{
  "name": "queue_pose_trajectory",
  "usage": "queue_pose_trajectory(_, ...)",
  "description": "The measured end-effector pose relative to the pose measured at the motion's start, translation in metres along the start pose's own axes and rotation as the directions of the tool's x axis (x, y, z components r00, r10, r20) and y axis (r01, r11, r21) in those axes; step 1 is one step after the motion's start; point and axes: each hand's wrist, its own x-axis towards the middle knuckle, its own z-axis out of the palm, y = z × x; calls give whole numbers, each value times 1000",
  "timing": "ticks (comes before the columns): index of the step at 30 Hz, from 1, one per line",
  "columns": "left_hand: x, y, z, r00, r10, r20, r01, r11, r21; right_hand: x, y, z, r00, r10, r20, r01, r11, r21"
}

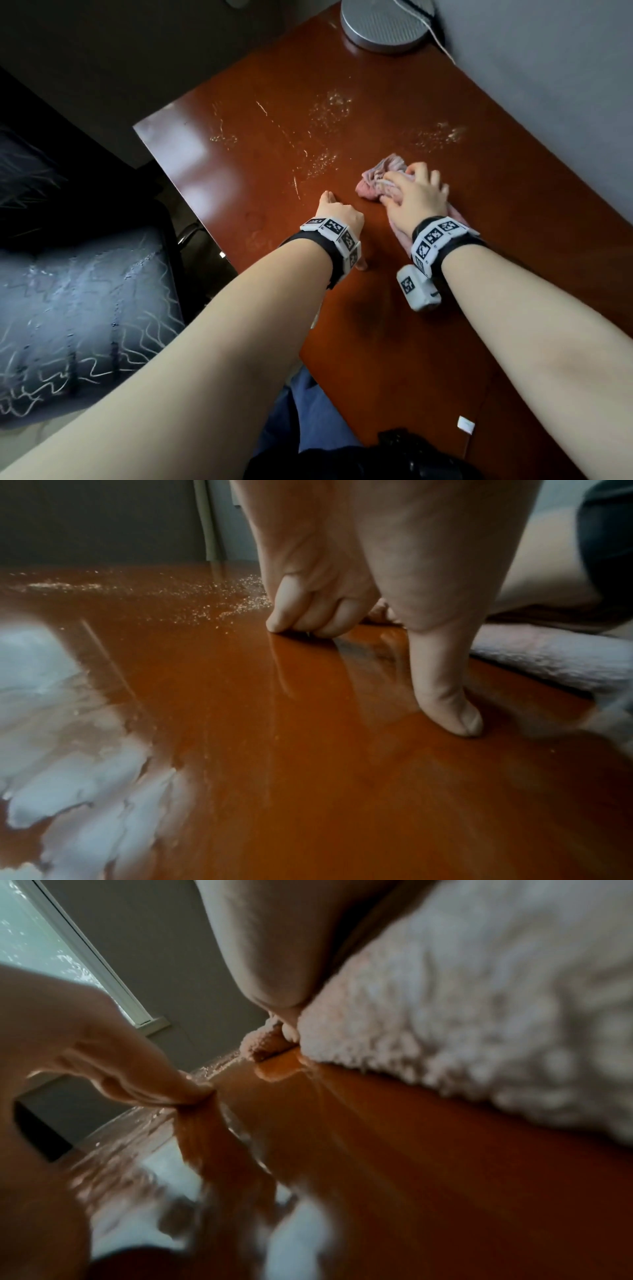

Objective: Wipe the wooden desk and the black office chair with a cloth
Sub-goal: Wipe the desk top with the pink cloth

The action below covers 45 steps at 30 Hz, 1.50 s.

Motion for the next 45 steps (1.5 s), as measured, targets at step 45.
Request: queue_pose_trajectory(45, 71, 29, -77, 997, -14, 76, 11, 999, 45, 39, 175, -33, 736, 674, -55, -650, 728, 219)
